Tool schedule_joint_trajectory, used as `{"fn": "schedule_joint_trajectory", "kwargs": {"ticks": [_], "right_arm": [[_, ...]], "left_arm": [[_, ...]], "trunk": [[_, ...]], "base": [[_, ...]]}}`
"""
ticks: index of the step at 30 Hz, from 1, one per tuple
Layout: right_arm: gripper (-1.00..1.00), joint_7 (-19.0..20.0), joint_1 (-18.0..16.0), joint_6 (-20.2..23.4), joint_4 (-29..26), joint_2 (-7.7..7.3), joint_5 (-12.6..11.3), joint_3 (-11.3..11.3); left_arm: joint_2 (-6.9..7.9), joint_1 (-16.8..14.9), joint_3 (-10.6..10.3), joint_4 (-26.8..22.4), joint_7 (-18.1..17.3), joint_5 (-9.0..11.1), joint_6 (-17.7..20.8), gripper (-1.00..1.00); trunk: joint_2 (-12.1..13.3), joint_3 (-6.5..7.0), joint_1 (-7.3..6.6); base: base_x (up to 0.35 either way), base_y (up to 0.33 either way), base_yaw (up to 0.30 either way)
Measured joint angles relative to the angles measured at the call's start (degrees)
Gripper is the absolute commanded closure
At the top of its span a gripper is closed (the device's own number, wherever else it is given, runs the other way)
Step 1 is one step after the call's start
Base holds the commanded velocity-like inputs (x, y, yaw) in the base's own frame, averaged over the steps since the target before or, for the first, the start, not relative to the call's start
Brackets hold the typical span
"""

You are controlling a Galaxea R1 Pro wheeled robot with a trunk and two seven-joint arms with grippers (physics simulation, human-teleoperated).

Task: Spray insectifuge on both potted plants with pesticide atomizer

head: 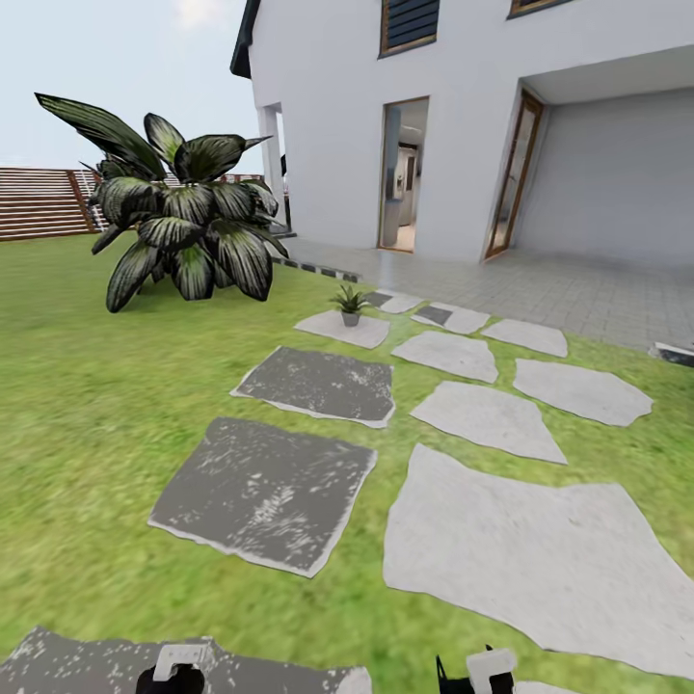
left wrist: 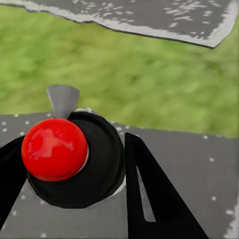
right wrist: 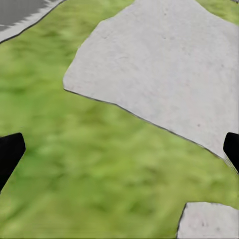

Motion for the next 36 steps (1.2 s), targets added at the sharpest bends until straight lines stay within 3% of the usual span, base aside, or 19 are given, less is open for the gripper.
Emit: {"fn": "schedule_joint_trajectory", "kwargs": {"ticks": [36], "right_arm": [[-1.0, 0.0, -0.01, 0.0, -0.08, -0.09, 0.0, -0.09]], "left_arm": [[-0.09, 0.0, -0.06, 0.0, -0.01, -0.05, 0.0, 1.0]], "trunk": [[0.0, 0.0, 0.0]], "base": [[0.336, 0.0, 0.0]]}}
